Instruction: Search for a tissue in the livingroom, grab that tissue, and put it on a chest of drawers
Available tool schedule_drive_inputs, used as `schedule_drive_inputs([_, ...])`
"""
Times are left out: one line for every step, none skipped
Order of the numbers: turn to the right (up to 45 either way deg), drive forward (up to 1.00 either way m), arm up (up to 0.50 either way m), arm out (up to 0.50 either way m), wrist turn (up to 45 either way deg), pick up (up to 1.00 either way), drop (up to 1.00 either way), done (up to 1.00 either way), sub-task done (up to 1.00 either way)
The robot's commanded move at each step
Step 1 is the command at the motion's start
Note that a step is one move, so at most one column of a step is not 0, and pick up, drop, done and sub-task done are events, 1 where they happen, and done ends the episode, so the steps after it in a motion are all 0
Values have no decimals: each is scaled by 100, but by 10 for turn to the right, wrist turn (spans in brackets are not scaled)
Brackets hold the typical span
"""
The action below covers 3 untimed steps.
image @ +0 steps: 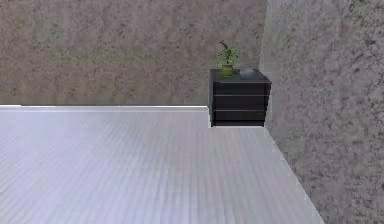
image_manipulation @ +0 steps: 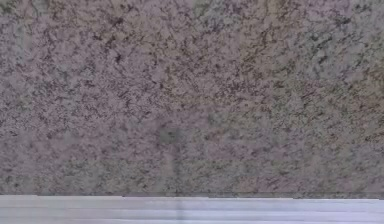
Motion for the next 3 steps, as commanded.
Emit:
schedule_drive_inputs([-450, 0, 0, 0, 0, 0, 0, 0, 0])
schedule_drive_inputs([-90, 0, 0, 0, 0, 0, 0, 0, 0])
schedule_drive_inputs([0, 100, 0, 0, 0, 0, 0, 0, 0])
